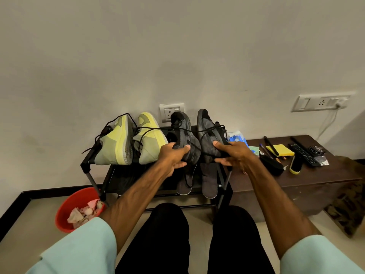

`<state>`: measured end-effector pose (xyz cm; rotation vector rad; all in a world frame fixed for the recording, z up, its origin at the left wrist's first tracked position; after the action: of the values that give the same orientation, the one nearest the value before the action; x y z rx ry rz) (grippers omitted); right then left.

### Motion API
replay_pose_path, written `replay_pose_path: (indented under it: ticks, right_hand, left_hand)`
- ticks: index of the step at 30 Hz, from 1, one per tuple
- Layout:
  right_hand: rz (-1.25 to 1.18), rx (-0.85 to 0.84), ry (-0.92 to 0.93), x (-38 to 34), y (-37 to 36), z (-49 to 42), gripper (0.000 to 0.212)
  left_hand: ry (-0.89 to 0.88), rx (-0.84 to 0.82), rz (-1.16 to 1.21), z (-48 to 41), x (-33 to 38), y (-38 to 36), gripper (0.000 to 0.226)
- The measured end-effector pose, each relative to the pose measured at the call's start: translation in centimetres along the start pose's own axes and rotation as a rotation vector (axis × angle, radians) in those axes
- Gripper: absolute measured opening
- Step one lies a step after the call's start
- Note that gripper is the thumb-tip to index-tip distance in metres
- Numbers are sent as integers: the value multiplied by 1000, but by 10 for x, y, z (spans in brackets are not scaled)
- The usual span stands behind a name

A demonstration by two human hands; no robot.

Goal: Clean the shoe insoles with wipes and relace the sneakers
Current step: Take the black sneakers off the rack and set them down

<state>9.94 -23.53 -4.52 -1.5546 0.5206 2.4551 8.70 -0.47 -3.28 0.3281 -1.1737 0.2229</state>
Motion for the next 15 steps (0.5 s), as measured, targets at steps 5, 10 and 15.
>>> replay_pose_path:
  ticks: [5,10,15]
  right_hand:
    - [239,231,317,-16,16,18,46]
    - [426,457,545,-33,28,43,38]
    - [377,625,692,-57,38,85,52]
  left_hand:
    - [-215,74,-119,7,6,6,22]
    - [-490,165,-292,29,23,12,20]
    - [-683,250,-353,56,57,21,27]
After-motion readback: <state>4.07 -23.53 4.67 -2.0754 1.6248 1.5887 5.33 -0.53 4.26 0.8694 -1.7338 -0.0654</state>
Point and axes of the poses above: each hand's wrist, its own z-axis away from the middle knuckle, its own y-axis out of the back of the hand, x = y × z, the point moved 4 cm from there along -z, towards the middle knuckle, and after that the axes turned 15 degrees about x, right-handed, at the moved point
